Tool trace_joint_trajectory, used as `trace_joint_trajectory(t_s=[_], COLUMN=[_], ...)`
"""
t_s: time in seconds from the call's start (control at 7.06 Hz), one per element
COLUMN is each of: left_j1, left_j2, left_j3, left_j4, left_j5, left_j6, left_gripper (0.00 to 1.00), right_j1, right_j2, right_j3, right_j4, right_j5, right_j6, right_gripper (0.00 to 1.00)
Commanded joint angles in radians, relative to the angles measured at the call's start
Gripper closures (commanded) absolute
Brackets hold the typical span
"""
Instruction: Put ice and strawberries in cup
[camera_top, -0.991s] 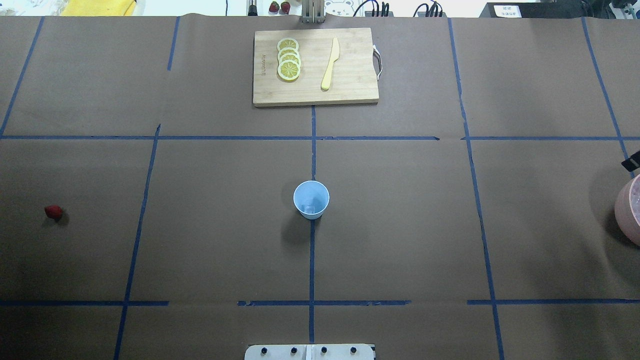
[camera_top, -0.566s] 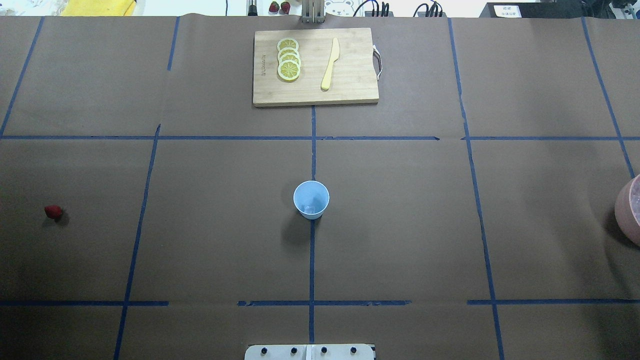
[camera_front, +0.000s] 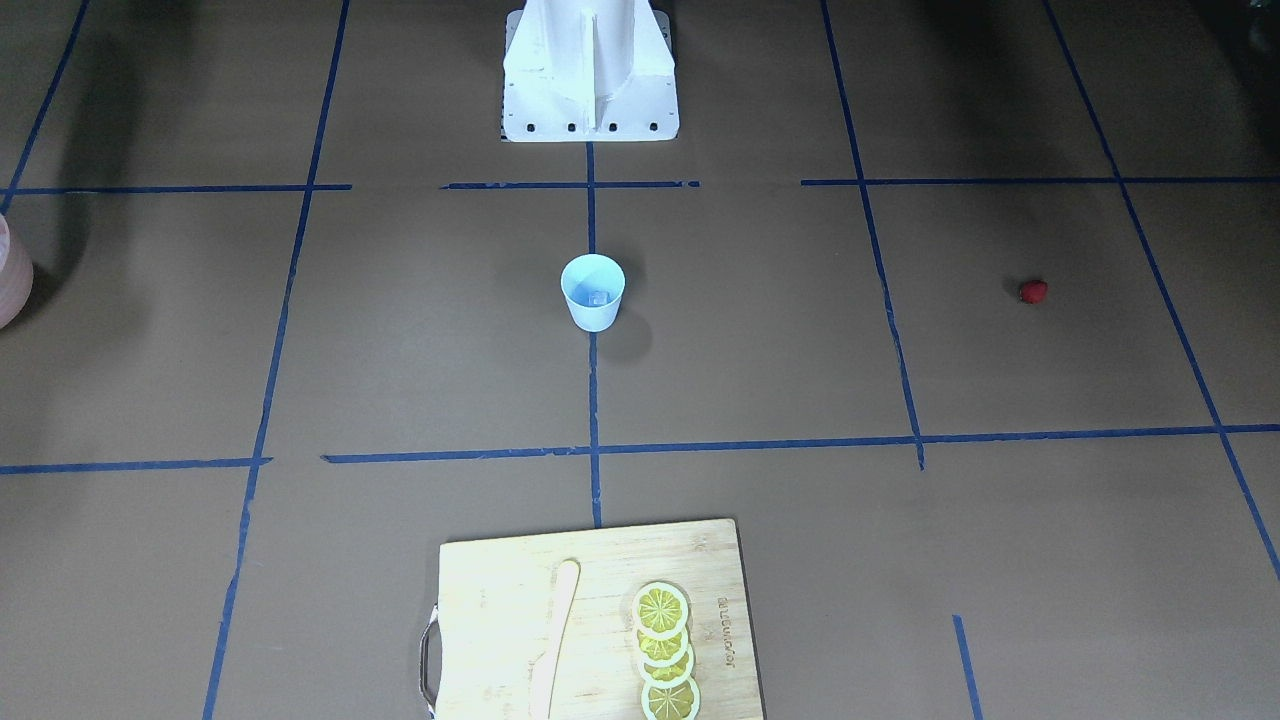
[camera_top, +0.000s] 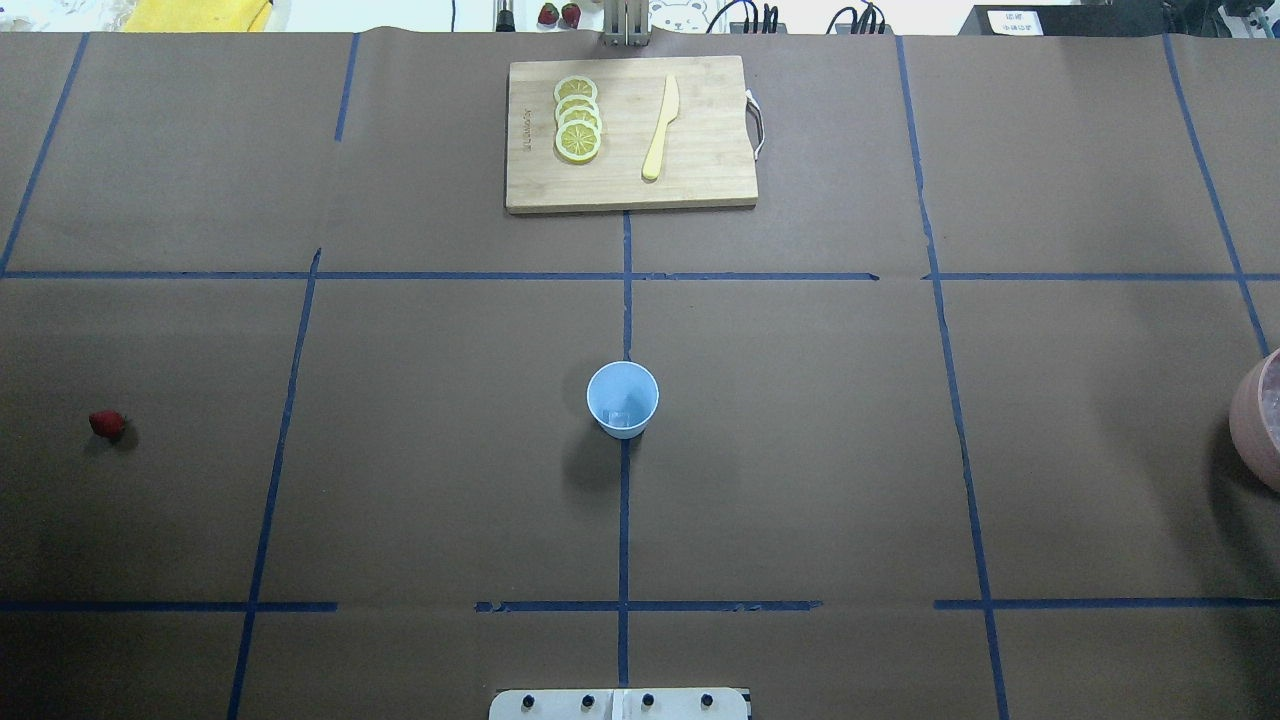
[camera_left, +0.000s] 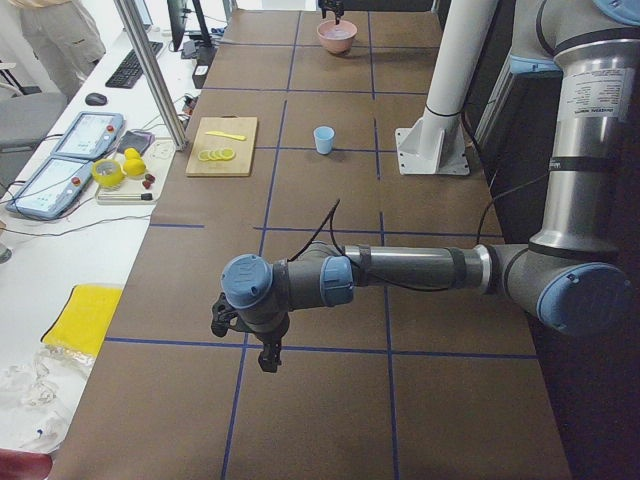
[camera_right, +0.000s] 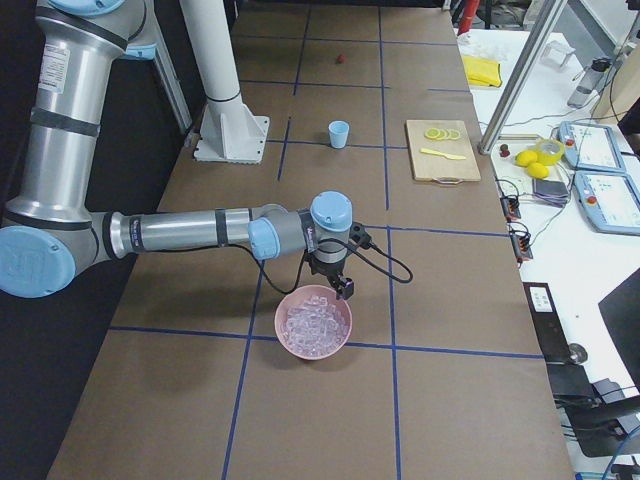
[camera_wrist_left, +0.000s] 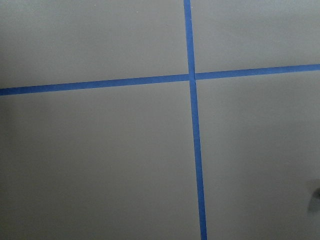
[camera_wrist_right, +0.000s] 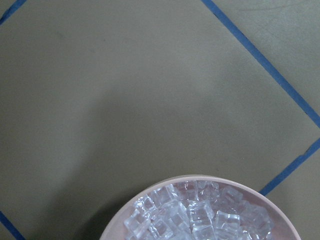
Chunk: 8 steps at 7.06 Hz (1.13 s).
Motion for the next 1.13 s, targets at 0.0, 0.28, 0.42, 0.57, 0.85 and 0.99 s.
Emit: trace_joint_trajectory(t_s=[0.0, 0.28, 0.42, 0.57, 0.85, 0.99], left_j1=[0.000, 0.000, 0.000, 0.000, 0.000, 0.000], left_j2=[0.000, 0.000, 0.000, 0.000, 0.000, 0.000], left_j3=[0.000, 0.000, 0.001, 0.001, 0.001, 0.001], left_j4=[0.000, 0.000, 0.000, 0.000, 0.000, 0.000], left_j5=[0.000, 0.000, 0.000, 0.000, 0.000, 0.000], left_j6=[0.000, 0.000, 0.000, 0.000, 0.000, 0.000], left_gripper=[0.00, 0.00, 0.00, 0.00, 0.00, 0.00], right_j1=[0.002, 0.001, 0.001, 0.001, -0.001, -0.002], right_j2=[-0.013, -0.045, -0.047, -0.052, -0.050, -0.052], right_j3=[-0.009, -0.009, -0.026, -0.035, -0.037, -0.037], right_j4=[0.000, 0.003, 0.006, 0.007, 0.007, 0.007], right_j5=[-0.012, -0.078, -0.078, -0.081, -0.077, -0.076], right_j6=[-0.260, -0.415, -0.445, -0.450, -0.447, -0.447], right_gripper=[0.01, 0.01, 0.02, 0.02, 0.03, 0.03])
